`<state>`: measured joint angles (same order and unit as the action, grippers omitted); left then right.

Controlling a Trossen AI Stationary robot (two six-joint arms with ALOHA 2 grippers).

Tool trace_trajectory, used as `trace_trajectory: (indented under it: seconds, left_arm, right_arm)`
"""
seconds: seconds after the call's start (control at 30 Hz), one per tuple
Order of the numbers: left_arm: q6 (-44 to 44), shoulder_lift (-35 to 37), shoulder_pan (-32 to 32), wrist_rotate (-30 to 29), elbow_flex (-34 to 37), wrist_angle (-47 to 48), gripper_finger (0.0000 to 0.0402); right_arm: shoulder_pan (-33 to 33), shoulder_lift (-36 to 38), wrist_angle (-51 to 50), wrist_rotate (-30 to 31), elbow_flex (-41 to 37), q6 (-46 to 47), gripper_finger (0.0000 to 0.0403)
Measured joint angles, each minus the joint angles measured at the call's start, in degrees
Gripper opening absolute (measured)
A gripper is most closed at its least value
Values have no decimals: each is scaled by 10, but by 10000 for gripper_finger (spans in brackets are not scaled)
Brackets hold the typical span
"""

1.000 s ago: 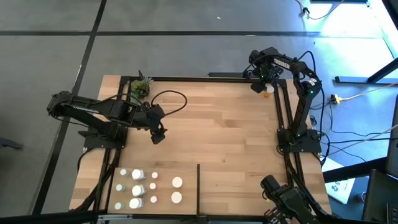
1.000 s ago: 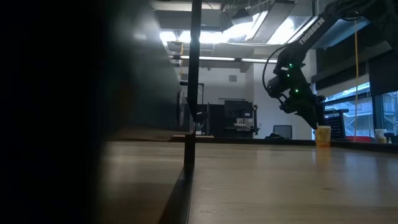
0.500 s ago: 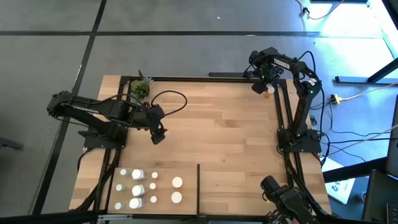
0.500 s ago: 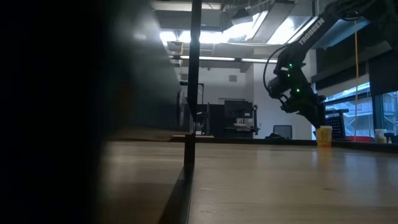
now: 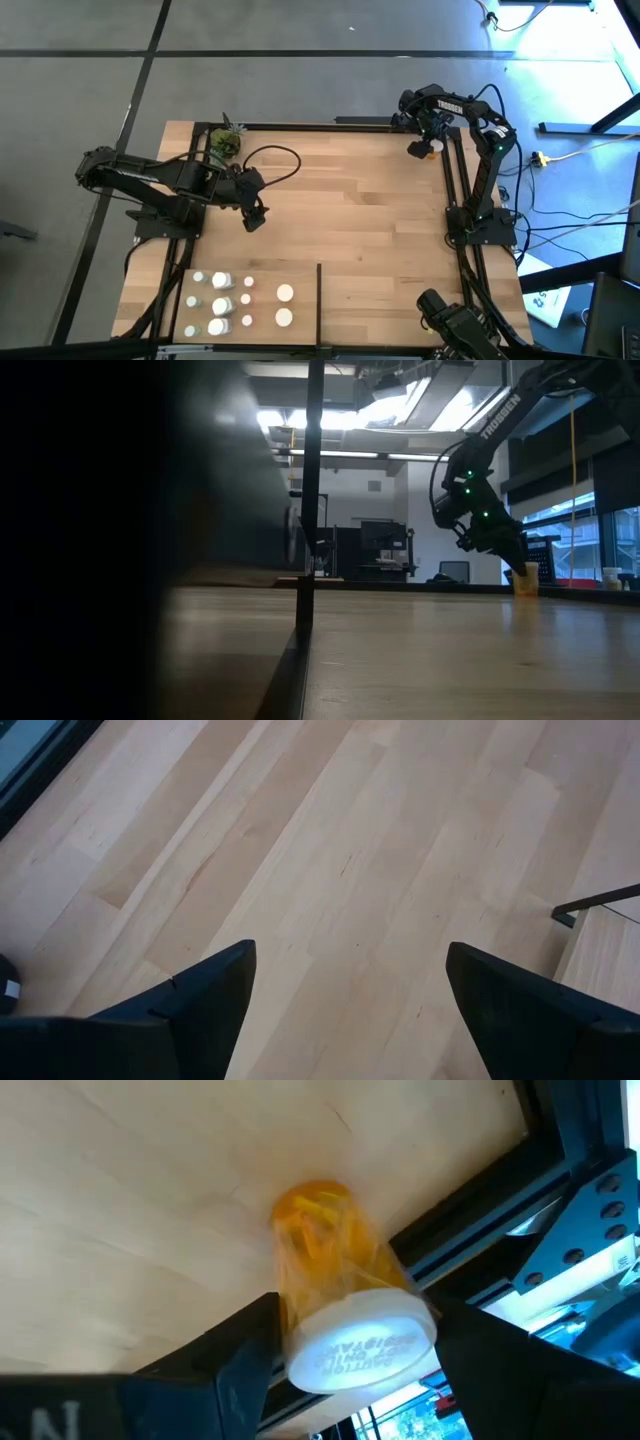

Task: Pick and place medicine bottles onto shelf by color
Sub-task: Put the orange pill bottle on the shelf aligned with the other orange pill bottle

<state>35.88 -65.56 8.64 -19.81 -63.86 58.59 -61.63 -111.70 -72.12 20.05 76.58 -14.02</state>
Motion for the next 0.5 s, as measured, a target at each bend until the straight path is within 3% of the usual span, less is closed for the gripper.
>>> trace_trajectory:
  seconds: [0.23, 0.5]
  left_arm:
    - [0, 0, 0, 0, 0, 0, 322]
    - [0, 0, 0, 0, 0, 0, 322]
  right_arm:
    - [0, 0, 5, 0, 0, 2, 255]
    - [8, 0, 11, 9, 0, 5, 218]
